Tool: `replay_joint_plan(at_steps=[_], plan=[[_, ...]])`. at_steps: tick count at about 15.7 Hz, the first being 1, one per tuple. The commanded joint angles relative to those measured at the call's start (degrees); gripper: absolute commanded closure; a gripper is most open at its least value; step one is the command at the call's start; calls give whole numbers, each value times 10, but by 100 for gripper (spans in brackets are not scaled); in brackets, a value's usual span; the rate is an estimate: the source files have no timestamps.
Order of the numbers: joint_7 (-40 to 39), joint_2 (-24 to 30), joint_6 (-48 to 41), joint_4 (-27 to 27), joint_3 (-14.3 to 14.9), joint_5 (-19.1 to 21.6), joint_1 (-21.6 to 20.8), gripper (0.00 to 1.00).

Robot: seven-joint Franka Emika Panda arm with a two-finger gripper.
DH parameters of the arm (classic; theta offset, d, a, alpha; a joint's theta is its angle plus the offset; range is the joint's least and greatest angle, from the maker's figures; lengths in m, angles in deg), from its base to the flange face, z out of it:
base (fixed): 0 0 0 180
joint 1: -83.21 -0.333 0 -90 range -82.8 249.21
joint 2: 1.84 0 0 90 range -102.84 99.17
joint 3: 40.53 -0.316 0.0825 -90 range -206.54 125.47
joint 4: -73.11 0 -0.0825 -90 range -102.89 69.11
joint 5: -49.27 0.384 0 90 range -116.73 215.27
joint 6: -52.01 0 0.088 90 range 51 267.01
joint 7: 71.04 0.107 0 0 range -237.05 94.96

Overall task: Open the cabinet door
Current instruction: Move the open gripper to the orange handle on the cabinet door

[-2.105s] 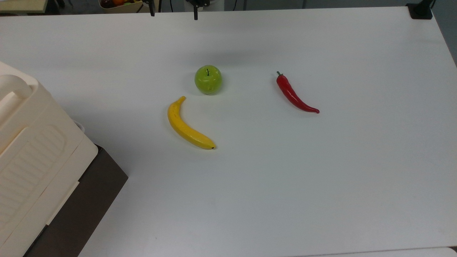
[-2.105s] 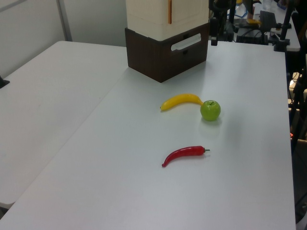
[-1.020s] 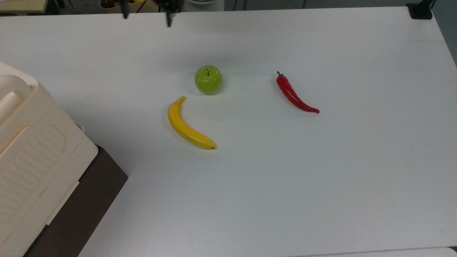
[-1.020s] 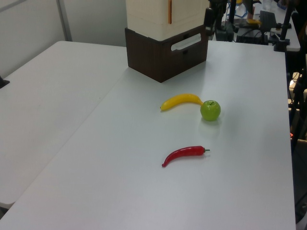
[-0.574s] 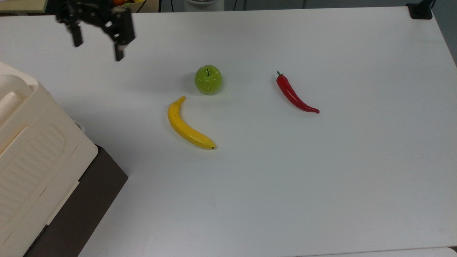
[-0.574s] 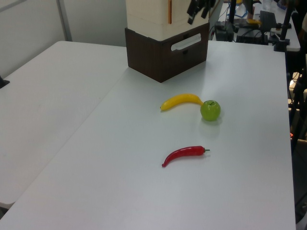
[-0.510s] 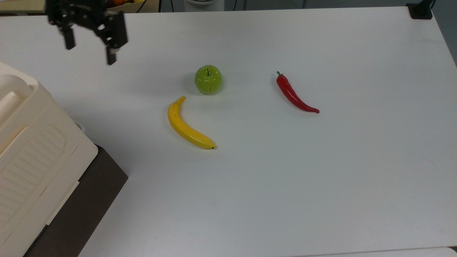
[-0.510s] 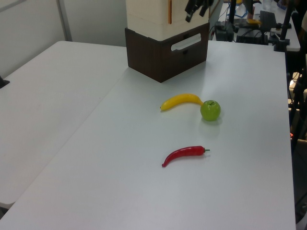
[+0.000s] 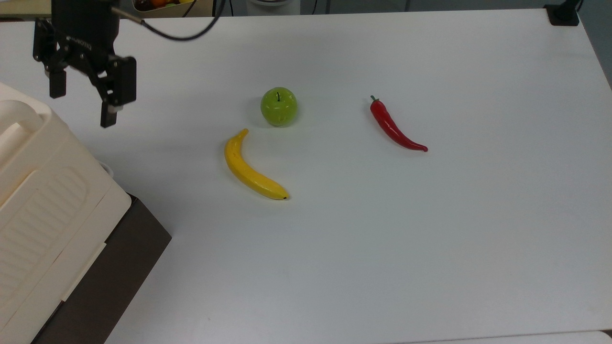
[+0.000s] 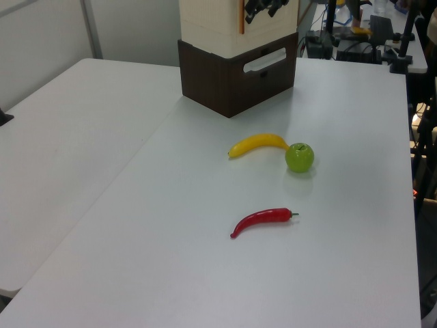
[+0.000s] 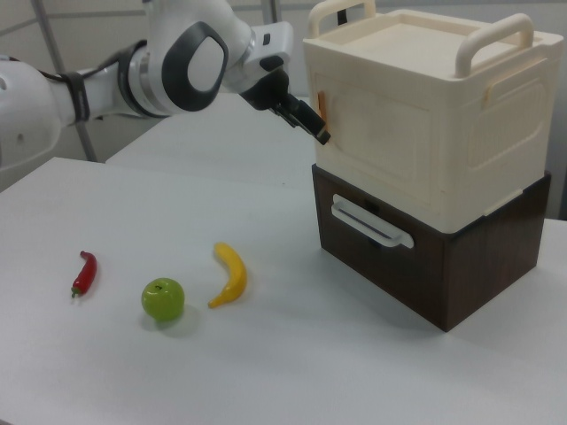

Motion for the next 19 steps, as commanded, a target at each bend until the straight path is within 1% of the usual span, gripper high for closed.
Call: replay_joint_plan(at_steps=[1, 3, 5, 7, 9, 14, 17, 18, 19], plan=[[41, -29, 29, 27, 4, -31, -10, 0], [46, -47, 30, 52, 4, -33, -12, 2], [49, -53, 36, 57, 4, -34, -12, 3], [49, -54, 57, 57, 3, -41, -12, 11], [49, -54, 58, 56, 4, -44, -12, 22], [47, -53, 58, 51, 3, -58, -13, 57], [44, -48, 58, 46, 2, -64, -14, 74], [44, -47, 57, 44, 3, -64, -14, 75], [44, -47, 57, 44, 2, -65, -14, 80]])
